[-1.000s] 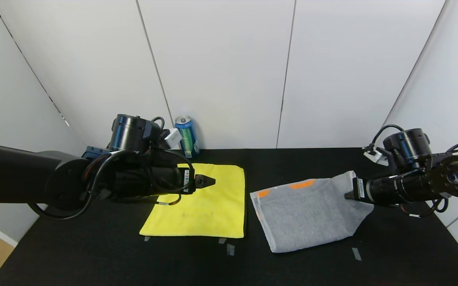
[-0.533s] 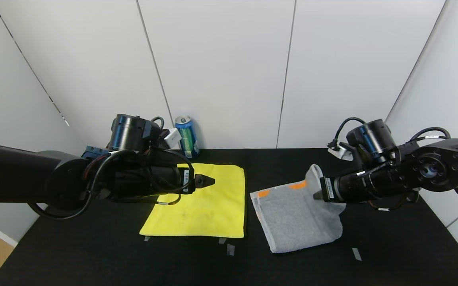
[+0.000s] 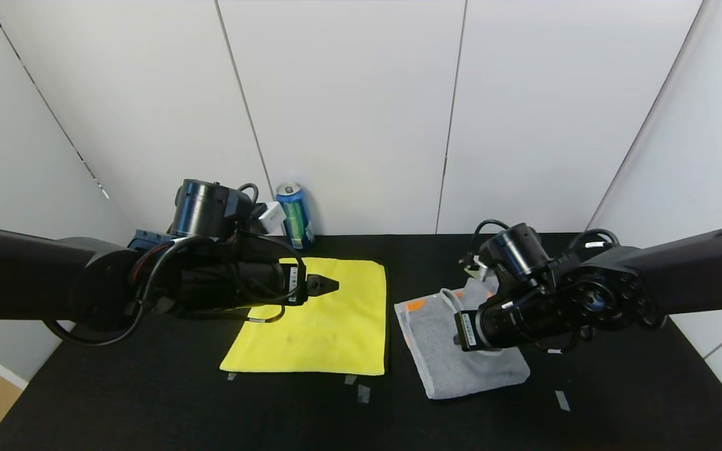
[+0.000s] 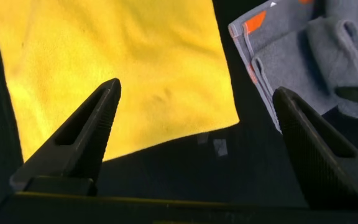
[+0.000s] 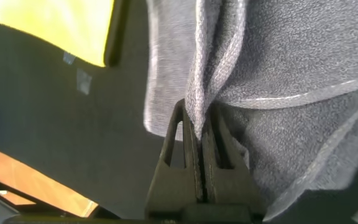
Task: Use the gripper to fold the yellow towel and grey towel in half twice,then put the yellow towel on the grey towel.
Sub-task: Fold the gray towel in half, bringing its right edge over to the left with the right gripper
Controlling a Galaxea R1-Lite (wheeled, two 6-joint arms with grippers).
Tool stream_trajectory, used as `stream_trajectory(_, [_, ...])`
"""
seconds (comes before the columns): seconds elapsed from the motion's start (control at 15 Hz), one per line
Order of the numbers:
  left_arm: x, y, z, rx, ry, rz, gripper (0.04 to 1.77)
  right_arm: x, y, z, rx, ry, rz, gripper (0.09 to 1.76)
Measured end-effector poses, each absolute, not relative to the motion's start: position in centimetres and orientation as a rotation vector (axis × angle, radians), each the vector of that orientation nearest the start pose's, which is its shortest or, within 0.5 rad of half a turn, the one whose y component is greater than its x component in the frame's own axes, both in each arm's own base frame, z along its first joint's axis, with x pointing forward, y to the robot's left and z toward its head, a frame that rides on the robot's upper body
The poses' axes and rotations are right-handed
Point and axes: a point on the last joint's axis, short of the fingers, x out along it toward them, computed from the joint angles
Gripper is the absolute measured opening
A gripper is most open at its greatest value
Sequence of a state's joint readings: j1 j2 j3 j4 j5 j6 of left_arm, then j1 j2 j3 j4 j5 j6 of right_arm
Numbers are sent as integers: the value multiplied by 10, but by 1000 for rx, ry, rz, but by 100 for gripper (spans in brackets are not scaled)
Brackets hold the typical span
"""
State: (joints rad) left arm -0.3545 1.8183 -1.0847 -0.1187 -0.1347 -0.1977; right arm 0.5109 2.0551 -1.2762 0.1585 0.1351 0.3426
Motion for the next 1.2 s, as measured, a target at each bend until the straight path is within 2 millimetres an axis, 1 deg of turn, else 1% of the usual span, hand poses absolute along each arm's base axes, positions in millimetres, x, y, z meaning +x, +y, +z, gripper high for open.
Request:
stream_trajectory(0.13, [315,-120,171,-119,660,-410,172,328,200,109,125,1033,446,14])
stream_trajectory(0.27, [315,-120,171,-120,661,-411,172,329,207,105,117,1040,457,14])
stream_trajectory(0.53, [315,-120,171,-120,661,-411,172,332,214,96,106,1058,462,14])
stream_trajectory(0.73, [315,-120,171,-119,661,-410,172,332,216,93,103,1064,463,14])
stream_trajectory(0.8, [315,-120,171,-120,661,-411,172,332,216,92,102,1066,464,26])
stream_trajectory(0.87, [315,-120,171,-120,661,-411,172,332,217,92,100,1067,465,44])
stream_trajectory(1.0, [315,-120,171,-120,661,-411,172,331,218,92,92,1065,460,73])
stream_trajectory(1.2, [315,-120,171,-120,660,-411,172,327,224,92,63,1050,440,105])
